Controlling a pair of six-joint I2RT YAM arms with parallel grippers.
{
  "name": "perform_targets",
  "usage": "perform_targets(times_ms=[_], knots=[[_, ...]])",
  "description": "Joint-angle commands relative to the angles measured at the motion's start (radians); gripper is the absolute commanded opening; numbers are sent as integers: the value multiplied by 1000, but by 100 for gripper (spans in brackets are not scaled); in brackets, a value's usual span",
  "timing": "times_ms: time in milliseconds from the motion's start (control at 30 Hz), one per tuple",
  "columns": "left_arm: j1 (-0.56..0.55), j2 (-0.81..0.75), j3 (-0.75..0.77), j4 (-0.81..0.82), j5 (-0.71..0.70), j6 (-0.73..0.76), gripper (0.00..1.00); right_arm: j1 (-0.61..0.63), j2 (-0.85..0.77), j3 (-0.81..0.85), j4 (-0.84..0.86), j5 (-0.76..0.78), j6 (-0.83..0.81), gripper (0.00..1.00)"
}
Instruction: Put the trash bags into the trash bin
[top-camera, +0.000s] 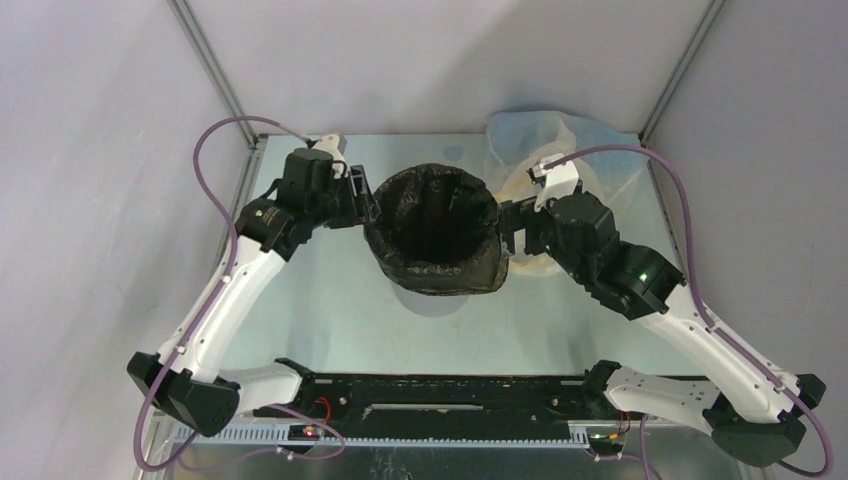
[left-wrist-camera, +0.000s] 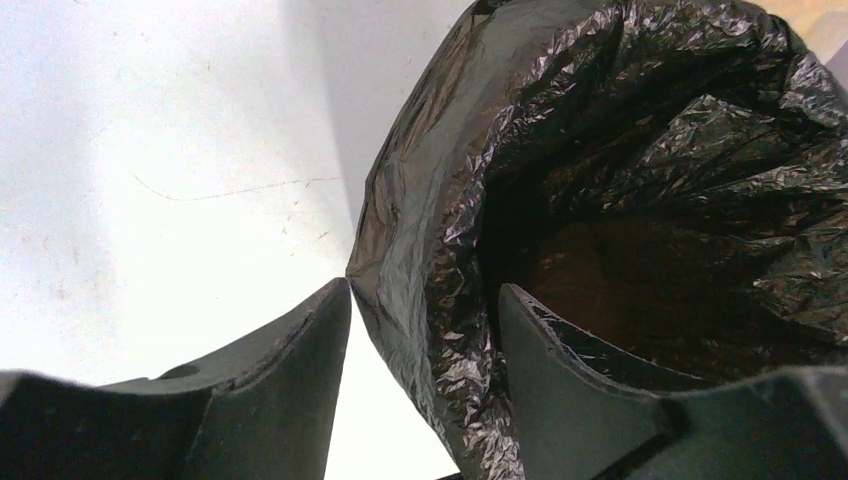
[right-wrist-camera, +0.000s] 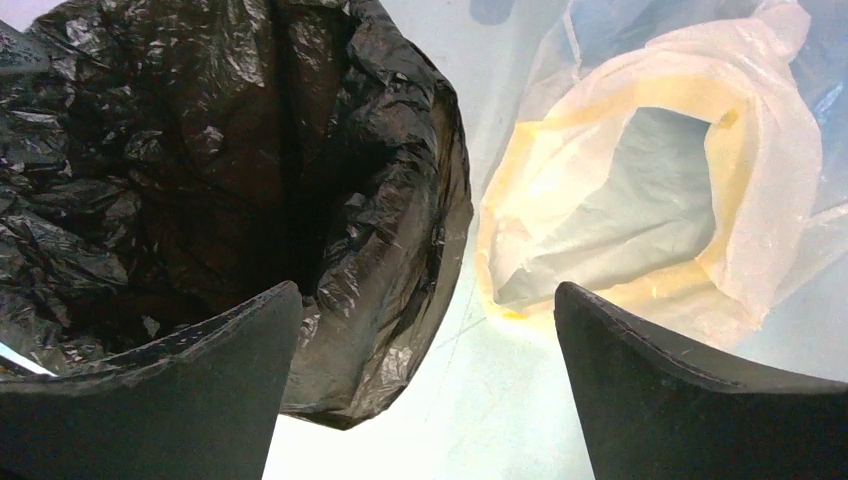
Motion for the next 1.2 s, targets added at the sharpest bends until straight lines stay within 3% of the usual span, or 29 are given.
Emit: perform_targets(times_ms=[0,367,467,800,1167], knots=[[-45,33,73,-51,-82,15,62,-13,-25,-19,46,15,17,100],[-73,89,109,-99,-163,-14,54,-16,-68,-65,37,-6,37,100],[-77,104,122,-107,-161,-13,48,-16,-83,-77,30,-8,40,100],[-74,166,196,-115,-204,12,1,-17,-95,-79,14,-17,47,100],[-5,204,263,-115,-196,27,0,-17,-100,-79,-12,-5,65,100]])
